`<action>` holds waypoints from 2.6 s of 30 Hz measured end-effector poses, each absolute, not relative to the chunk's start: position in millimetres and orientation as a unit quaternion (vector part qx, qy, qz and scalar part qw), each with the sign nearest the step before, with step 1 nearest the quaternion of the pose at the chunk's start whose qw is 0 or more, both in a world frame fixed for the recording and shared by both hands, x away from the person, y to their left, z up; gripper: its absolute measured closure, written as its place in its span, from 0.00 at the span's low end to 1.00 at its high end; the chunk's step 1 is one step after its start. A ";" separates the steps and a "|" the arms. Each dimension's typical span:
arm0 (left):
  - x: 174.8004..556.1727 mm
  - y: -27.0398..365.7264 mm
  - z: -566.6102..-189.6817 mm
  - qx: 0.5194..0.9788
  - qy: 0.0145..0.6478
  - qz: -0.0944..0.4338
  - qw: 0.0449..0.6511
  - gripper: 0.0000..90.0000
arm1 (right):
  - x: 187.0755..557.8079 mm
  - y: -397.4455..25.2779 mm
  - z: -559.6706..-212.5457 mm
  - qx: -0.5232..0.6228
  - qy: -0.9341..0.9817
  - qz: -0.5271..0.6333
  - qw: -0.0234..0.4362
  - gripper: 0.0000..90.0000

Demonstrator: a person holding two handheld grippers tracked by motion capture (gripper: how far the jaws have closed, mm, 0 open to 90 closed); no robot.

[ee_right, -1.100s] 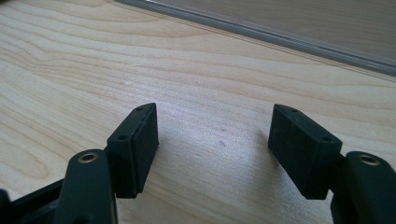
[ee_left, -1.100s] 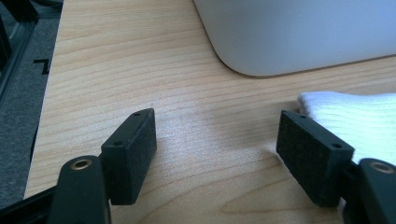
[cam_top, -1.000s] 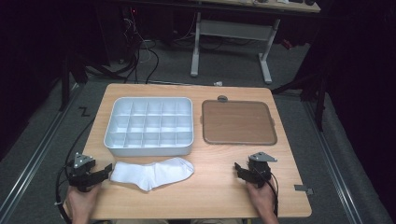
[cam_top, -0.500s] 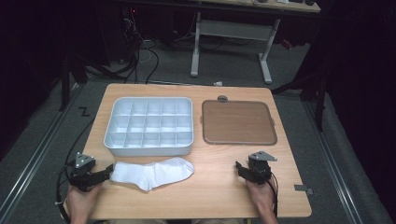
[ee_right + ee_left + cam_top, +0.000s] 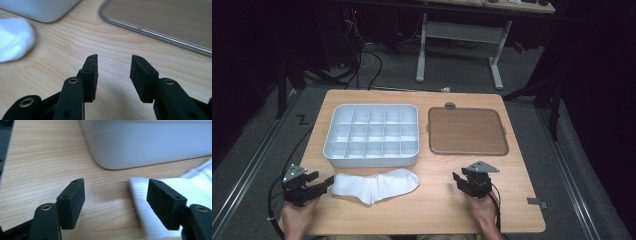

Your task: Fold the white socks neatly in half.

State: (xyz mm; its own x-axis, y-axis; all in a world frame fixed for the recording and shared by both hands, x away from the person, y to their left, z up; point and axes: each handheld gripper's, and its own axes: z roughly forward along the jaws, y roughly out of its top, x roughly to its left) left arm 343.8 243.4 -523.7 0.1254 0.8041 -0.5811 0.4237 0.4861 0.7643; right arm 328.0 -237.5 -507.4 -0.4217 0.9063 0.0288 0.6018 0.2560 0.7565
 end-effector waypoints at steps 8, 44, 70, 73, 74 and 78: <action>341.9 223.5 -524.3 0.483 0.654 0.136 0.566 0.38 | 324.9 -198.9 -506.2 0.446 0.790 0.382 0.179 0.68; 339.2 188.6 -538.6 0.527 0.637 0.163 0.538 0.42 | 341.8 -135.4 -522.6 0.386 0.842 0.349 0.143 0.97; 338.9 155.6 -540.0 0.542 0.617 0.163 0.546 0.48 | 328.0 -171.2 -524.5 0.404 0.832 0.345 0.159 0.98; 339.3 151.5 -540.0 0.544 0.614 0.161 0.548 0.49 | 326.8 -174.7 -524.6 0.408 0.830 0.345 0.160 0.98; 339.4 150.4 -540.0 0.546 0.613 0.160 0.548 0.49 | 326.4 -176.2 -524.4 0.409 0.830 0.344 0.160 0.98; 339.8 143.8 -539.8 0.552 0.609 0.157 0.548 0.50 | 325.4 -182.5 -524.7 0.415 0.826 0.344 0.163 0.98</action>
